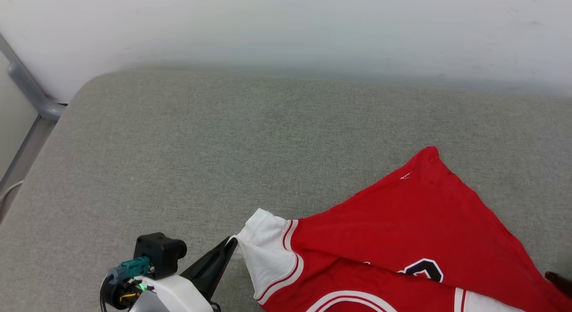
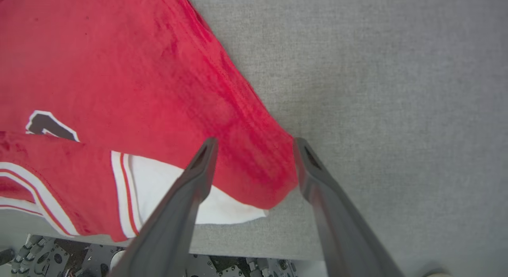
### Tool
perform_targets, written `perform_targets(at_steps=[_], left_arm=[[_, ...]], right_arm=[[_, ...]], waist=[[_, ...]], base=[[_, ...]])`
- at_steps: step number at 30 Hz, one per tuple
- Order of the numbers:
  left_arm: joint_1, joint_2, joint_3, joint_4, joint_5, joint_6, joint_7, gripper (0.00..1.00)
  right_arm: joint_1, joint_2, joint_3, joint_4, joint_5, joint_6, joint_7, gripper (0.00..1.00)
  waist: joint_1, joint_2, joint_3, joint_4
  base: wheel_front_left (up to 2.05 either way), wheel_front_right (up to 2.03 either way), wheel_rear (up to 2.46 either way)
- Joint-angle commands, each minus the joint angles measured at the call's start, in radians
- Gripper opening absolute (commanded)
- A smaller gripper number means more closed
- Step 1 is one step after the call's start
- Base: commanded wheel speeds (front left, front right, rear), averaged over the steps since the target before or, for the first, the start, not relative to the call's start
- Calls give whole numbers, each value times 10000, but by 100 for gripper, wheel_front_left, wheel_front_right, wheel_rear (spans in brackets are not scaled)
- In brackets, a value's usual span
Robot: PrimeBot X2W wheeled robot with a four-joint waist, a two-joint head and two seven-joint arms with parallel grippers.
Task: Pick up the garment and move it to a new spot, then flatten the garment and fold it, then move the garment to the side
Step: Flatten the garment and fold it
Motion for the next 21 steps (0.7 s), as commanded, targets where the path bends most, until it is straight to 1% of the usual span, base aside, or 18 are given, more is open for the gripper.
perform_targets(at_steps=[1,6,9,12,15,18,21], left_arm=[[-87,38,11,-66,45,6,10,0],[-205,62,-103,-422,303,36,26,0],[-344,137,-103,-689,456,82,71,0],[-492,184,-88,-944,600,70,113,0],[-703,158,-84,-1123,709,8,150,0],[-887,-15,-180,-1242,768,-102,194,0],[-1103,-164,-234,-1285,852,-174,214,0]], right_arm=[[-251,-132,65,-149,55,-8,51,100],[-825,-552,655,-1014,285,-8,387,100],[-1463,-701,995,-1424,381,-8,662,100],[-2346,-776,1329,-1563,358,-8,1102,100],[-3328,-841,1704,-1340,121,-8,1437,100],[-4149,-684,1895,-831,-123,-6,1687,100],[-4797,-827,2132,-311,-420,-8,1887,100]], waist=[[1,-1,55,45],[1,-1,459,281],[1,-1,870,488],[1,-1,1368,749],[1,-1,1820,1061],[1,-1,2163,1483],[1,-1,2502,1889]], base=[[0,0,0],[0,0,0],[0,0,0],[0,0,0],[0,0,0],[0,0,0],[0,0,0]])
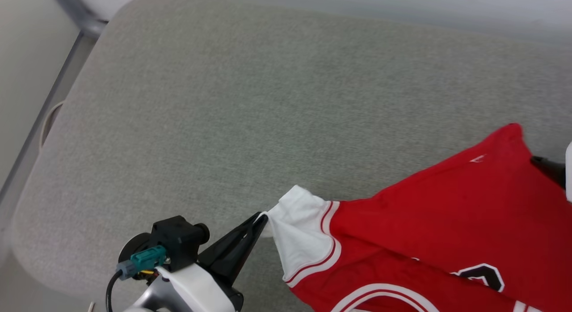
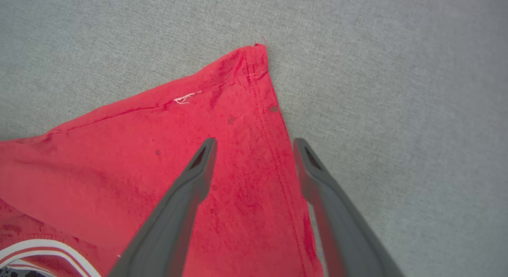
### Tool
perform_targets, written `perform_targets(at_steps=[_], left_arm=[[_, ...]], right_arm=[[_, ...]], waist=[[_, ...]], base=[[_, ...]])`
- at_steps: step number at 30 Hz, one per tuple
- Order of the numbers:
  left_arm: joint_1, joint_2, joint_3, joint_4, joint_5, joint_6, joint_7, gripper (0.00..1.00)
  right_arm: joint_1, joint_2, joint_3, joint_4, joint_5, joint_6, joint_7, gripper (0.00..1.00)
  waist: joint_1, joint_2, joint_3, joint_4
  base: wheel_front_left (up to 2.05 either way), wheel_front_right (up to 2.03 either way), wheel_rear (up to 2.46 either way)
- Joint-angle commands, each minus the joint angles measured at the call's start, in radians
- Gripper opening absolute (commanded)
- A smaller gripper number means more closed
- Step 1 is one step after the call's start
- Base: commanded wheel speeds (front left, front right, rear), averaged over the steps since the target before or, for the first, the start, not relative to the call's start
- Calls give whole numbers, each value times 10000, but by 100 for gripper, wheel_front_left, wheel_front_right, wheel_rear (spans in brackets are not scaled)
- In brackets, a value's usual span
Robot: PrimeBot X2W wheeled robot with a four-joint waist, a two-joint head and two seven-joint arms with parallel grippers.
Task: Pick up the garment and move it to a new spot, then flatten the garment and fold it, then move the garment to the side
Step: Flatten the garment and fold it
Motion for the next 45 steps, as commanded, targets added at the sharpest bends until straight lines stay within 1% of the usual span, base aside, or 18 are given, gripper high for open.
perform_targets(at_steps=[1,5,11,14,21,23,24,29,32,35,37,38,39,45], left_arm=[[-220,-107,-25,-19,79,-56,-3,0],[-379,-311,-148,13,168,-185,-48,0],[-578,-652,-306,71,206,-438,-175,0],[-617,-887,-370,59,116,-592,-258,0],[-727,-970,-384,167,183,-711,-371,0],[-732,-968,-375,215,168,-730,-402,0],[-737,-972,-366,238,155,-746,-422,0],[-685,-937,-311,404,79,-729,-457,0],[-737,-838,-259,439,141,-693,-500,0],[-797,-830,-154,316,98,-642,-554,0],[-802,-727,-79,291,114,-593,-515,0],[-802,-727,-79,291,114,-593,-515,0],[-775,-599,20,300,154,-479,-504,0],[-495,-143,488,-23,-134,-126,-559,0]], right_arm=[[-365,-75,19,233,-121,-8,64,100],[-902,-249,99,927,-554,-8,187,100],[-1235,-512,-139,1682,-1078,-8,437,100],[-1167,-570,-179,1953,-1236,-8,500,100],[-590,-396,-112,2403,-1366,-6,683,100],[-425,-295,-132,2539,-1407,-6,797,15],[-382,-250,-136,2564,-1429,-6,778,0],[-592,-171,-224,2597,-1526,-8,28,0],[-966,-109,-302,2703,-1620,-8,-639,0],[-1291,86,-326,2954,-1496,-8,-1243,0],[-1482,170,-267,3041,-1375,-8,-1691,0],[-1482,170,-267,3041,-1375,-8,-1691,0],[-1686,233,-177,3136,-1261,-8,-2202,0],[-1924,255,239,3274,-747,-8,-3453,0]], waist=[[-2,-1,543,585],[-2,-1,876,1075],[-2,-1,1306,1661],[-2,-1,1439,1848],[-2,-1,1626,2043],[-2,-1,1656,2063],[-2,-1,1662,2067],[-2,-1,1496,1948],[-2,-1,1267,1758],[-2,-1,942,1508],[-2,-1,683,1312],[-2,-1,683,1312],[-2,-1,387,1071],[-2,-1,-449,295]], base=[[0,0,0],[0,0,0],[0,0,0],[0,0,0],[0,0,0],[0,0,0],[0,0,0],[0,0,0],[0,0,0],[0,0,0],[0,0,0],[0,0,0],[0,0,0],[0,0,0]])
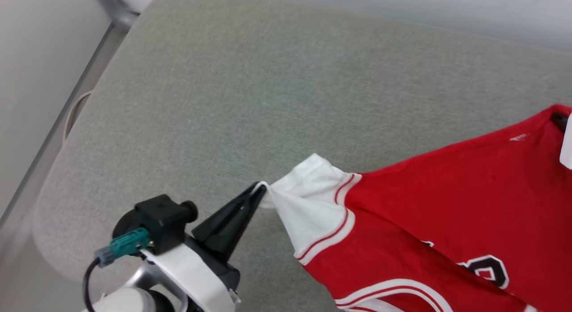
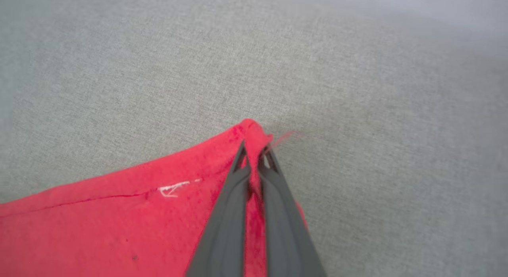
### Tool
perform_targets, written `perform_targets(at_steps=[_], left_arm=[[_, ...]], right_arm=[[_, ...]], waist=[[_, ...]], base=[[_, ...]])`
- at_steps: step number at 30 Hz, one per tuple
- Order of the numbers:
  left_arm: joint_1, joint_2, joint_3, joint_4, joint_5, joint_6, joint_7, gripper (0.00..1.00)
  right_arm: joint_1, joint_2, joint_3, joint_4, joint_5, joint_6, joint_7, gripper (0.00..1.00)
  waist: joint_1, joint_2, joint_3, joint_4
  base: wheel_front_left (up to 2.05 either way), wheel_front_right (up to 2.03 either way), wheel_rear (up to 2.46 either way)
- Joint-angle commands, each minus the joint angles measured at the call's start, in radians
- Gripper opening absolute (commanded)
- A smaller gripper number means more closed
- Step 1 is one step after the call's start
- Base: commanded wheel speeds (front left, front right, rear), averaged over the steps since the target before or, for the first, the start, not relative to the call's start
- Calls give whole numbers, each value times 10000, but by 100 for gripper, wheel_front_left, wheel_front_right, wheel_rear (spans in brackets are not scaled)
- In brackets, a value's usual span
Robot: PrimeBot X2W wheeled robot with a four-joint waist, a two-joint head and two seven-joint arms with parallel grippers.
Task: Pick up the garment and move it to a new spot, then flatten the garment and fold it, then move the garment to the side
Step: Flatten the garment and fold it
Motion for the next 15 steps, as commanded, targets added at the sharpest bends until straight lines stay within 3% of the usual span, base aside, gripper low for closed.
perform_targets(at_steps=[1,8,15], left_arm=[[133,117,103,-42,-32,81,-32,0],[-64,867,887,-401,-85,473,-103,0],[-597,1668,1647,-708,-85,562,106,0]], right_arm=[[-154,29,68,-24,99,-8,-155,0],[-558,-73,150,-370,700,-8,-1056,0],[-843,-318,152,-1290,1021,-8,-1099,0]], waist=[[-1,0,-529,-524],[-1,0,-1367,-1448],[-1,0,-1860,-2200]], base=[[0,0,0],[0,0,0],[0,0,0]])
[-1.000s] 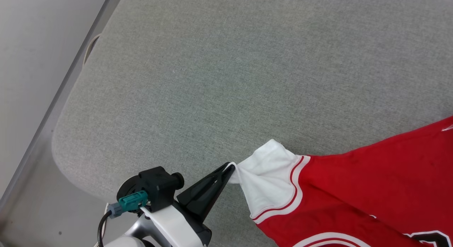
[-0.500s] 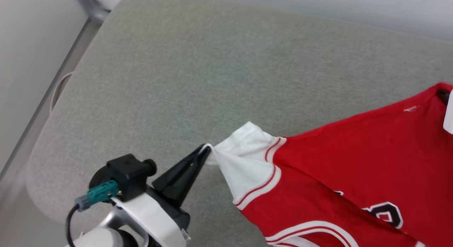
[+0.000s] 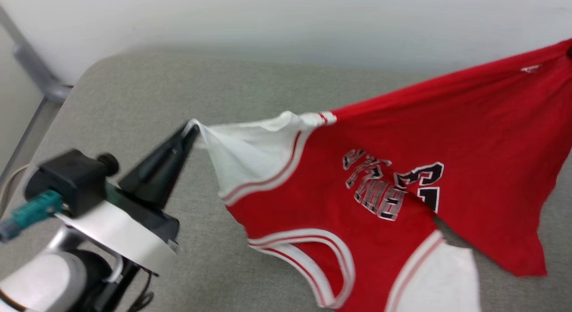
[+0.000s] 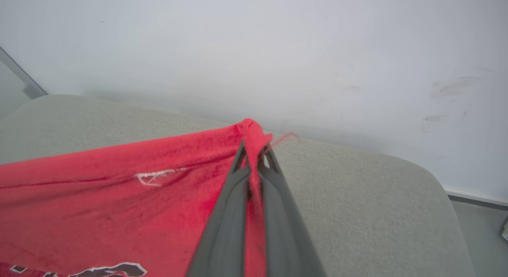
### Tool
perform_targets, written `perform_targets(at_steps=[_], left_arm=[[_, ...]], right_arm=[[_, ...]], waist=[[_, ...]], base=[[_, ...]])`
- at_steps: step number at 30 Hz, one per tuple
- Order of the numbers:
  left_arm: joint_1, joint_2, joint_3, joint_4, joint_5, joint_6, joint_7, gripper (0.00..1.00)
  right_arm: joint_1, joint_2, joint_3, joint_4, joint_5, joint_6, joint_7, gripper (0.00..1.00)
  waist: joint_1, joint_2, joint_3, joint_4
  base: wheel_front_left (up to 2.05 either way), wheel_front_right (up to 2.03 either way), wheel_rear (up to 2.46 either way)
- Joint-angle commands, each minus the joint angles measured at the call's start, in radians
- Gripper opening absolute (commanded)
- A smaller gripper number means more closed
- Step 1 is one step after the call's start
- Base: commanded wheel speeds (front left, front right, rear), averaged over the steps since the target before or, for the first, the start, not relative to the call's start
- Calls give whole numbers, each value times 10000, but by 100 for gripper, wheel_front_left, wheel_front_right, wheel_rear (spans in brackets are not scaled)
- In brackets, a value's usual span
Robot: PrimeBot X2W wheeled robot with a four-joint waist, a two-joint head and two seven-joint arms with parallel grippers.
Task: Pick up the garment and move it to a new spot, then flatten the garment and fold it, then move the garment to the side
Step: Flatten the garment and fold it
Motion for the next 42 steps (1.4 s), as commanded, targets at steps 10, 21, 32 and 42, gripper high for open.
perform_targets(at_steps=[10,21,32,42], left_arm=[[-1347,573,1075,-83,357,217,-42,0],[-2820,784,2002,61,694,333,-219,0],[-5147,1365,2358,841,1256,-664,293,0],[-8438,1517,2061,2727,1973,-2572,1111,0]], right_arm=[[-40,358,-249,-1614,390,-8,-1,0],[-216,853,-574,-2922,485,-8,-27,0],[-1421,889,-974,-3782,324,-8,50,0],[-3500,299,-607,-3187,-262,-9,-472,0]], waist=[[0,-1,-720,-1027],[0,-1,-622,-1621],[0,-1,800,-1895],[0,-1,3031,-1946]], base=[[0,0,0],[0,0,0],[0,0,0],[0,0,0]])
